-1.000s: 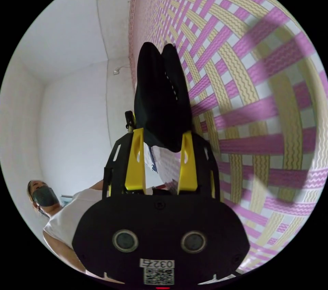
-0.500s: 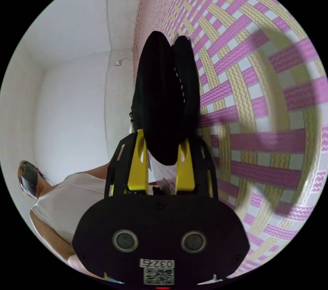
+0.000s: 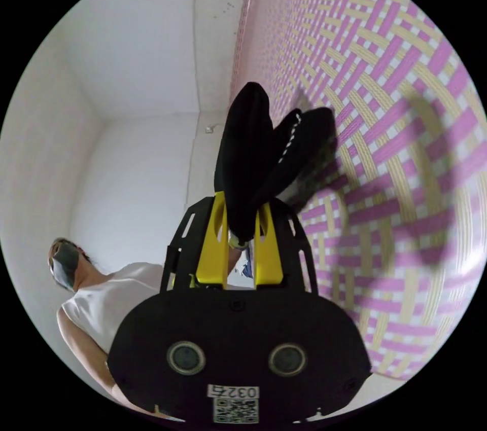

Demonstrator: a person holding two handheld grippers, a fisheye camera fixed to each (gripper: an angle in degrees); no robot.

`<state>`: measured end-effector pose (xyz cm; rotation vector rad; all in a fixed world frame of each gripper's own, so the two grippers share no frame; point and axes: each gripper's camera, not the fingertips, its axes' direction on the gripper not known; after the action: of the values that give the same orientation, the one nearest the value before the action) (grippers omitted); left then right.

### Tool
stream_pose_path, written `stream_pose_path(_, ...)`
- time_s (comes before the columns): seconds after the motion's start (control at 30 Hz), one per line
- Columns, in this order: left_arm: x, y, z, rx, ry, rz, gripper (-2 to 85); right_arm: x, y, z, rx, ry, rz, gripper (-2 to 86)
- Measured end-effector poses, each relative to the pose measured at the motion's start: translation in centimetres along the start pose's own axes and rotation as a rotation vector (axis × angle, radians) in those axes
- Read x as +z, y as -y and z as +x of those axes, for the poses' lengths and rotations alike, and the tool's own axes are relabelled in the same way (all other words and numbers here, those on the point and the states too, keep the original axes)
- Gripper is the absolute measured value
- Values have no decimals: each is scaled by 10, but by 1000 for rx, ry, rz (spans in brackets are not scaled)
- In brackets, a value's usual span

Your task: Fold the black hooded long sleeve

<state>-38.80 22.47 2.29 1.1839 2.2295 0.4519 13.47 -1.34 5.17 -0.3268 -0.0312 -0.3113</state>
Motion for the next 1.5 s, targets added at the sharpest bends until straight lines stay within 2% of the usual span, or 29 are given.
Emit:
stream_pose_path(0.13, 49, -42, 15, -69, -101, -58, 60, -50, -78, -4, -42, 17, 107, 77)
stream_pose_path(0.4, 166, -63, 32, -161, -40, -256, 55, -152, -213, 38, 7, 30, 300, 78)
stream_pose_path(0.67, 359, -84, 44, -185, -35, -374, 56, -303, -317, 87, -100, 123, 472, 78)
stream_pose_path(0.83, 476, -118, 38, -216, -75, -403, 56, -408, -375, 110, -178, 113, 577, 78)
stream_pose_path(0.97, 569, -126, 39, -236, -84, -508, 57, -484, -428, 123, -204, 108, 669, 79)
stream_pose_path(1.2, 670, -102, 48, -249, -103, -603, 53, -564, -465, 142, -261, 115, 747, 79)
stream_pose_path(1.33, 726, -55, 78, -148, -144, -648, 54, -604, -449, 144, -336, 155, 755, 79)
stream_pose_path(1.5, 797, 15, 128, 13, -191, -686, 54, -657, -407, 115, -443, 70, 734, 79)
